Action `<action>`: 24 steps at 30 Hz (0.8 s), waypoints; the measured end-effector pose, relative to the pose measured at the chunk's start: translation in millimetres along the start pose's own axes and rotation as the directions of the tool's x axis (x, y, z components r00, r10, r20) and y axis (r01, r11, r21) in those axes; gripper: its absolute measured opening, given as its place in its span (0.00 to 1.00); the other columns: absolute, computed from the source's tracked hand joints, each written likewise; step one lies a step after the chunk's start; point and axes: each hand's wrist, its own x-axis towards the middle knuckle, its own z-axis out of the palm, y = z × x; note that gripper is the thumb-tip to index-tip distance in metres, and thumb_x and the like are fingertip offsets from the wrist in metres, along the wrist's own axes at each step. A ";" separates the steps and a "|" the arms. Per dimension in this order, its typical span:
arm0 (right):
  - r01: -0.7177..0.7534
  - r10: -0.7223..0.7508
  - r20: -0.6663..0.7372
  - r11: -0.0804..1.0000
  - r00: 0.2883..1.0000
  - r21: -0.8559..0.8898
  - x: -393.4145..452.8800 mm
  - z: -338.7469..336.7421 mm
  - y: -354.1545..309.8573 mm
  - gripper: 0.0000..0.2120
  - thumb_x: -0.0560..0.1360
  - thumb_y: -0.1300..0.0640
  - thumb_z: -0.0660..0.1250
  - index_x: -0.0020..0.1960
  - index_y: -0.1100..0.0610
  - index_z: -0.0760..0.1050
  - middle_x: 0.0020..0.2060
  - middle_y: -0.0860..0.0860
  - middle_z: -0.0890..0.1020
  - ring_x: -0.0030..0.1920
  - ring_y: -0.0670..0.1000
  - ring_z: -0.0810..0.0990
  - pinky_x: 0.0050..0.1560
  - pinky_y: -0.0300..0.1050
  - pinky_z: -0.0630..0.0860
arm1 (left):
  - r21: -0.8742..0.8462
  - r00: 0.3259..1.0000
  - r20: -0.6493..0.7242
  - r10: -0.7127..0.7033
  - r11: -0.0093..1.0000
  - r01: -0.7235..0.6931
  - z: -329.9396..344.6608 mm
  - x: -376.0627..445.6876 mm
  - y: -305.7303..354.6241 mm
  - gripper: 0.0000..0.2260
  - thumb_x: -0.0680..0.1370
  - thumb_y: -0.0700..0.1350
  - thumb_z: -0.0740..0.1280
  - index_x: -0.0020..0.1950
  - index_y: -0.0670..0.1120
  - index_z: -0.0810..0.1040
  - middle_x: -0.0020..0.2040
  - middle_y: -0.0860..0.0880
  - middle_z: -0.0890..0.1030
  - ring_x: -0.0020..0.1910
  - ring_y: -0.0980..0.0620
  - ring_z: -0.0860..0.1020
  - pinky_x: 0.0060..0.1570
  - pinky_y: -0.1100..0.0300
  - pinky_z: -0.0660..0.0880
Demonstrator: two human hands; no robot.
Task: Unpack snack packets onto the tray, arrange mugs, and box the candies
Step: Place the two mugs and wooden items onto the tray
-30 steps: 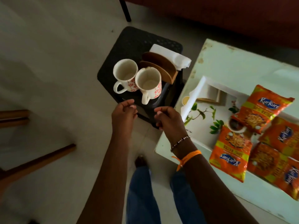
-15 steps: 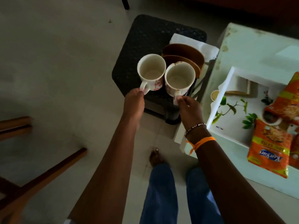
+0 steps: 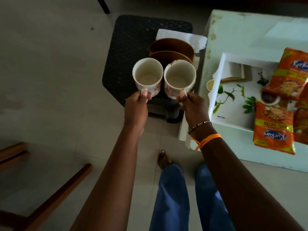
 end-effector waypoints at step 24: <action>-0.161 0.220 -0.272 0.962 0.937 0.221 -7.0 -162.3 88.2 0.16 0.77 0.61 0.60 0.31 0.55 0.70 0.35 0.54 0.76 0.46 0.56 0.77 0.56 0.58 0.77 | 0.116 0.911 0.407 0.059 0.987 -0.116 150.6 -76.1 2.7 0.14 0.80 0.45 0.58 0.33 0.51 0.71 0.52 0.39 0.82 0.54 0.43 0.78 0.56 0.51 0.72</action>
